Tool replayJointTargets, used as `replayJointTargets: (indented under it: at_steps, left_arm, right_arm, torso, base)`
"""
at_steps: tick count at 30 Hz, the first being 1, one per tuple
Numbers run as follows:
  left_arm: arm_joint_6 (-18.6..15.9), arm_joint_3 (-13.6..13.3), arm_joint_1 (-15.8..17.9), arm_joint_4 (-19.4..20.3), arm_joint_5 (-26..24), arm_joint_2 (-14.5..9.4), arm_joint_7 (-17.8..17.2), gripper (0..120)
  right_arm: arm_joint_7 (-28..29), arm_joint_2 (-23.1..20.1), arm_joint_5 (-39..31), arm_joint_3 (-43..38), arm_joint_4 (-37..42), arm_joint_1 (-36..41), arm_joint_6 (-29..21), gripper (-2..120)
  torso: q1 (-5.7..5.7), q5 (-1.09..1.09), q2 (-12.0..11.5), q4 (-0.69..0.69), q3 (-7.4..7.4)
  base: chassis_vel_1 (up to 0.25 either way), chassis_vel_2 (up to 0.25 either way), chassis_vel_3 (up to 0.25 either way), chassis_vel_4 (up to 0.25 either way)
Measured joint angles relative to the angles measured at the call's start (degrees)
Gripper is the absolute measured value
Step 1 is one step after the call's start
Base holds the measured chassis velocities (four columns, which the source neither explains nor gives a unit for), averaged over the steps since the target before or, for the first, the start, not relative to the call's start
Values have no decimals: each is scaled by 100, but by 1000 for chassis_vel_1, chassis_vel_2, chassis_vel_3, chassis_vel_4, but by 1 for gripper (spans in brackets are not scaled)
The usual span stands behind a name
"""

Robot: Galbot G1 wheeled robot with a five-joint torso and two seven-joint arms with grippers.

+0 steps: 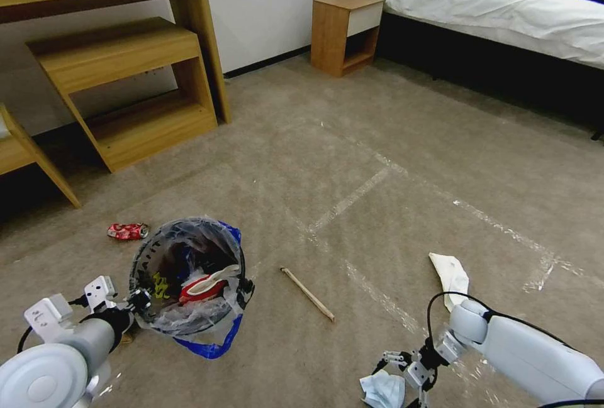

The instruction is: Pick up the trash bin and place the garbage on the floor into it.

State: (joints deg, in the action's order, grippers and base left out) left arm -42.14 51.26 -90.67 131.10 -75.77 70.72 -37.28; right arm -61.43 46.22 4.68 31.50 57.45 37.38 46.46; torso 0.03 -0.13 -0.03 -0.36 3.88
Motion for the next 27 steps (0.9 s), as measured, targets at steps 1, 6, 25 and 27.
replayJointTargets:
  at_steps: [1, 6, 25, 27]
  left_arm:
    - [0, -1, 5, -6, 1, 0, 0, 0]
    - [0, -9, 30, -27, 2, -5, 1, 0]
    - [0, -68, 83, -92, 22, -12, 12, 0]
    - [0, -75, 90, -97, 36, -11, 15, 0]
  right_arm:
    - [-2, 12, 10, -1, -25, -2, 0, 100]
    - [-8, 77, 46, -1, -127, -5, 0, 100]
    - [16, 367, 95, -15, -564, -58, 0, 90]
    - [19, 367, 56, -4, -568, -68, 0, 85]
  torso:
    - [0, 0, 0, 0, 0]
    - [0, 0, 0, 0, 0]
    - [0, 0, 0, 0, 0]
    - [0, 0, 0, 0, 0]
  base:
    - [0, 0, 0, 0]
    - [0, 0, 0, 0]
    - [0, 0, 0, 0]
    - [0, 0, 0, 0]
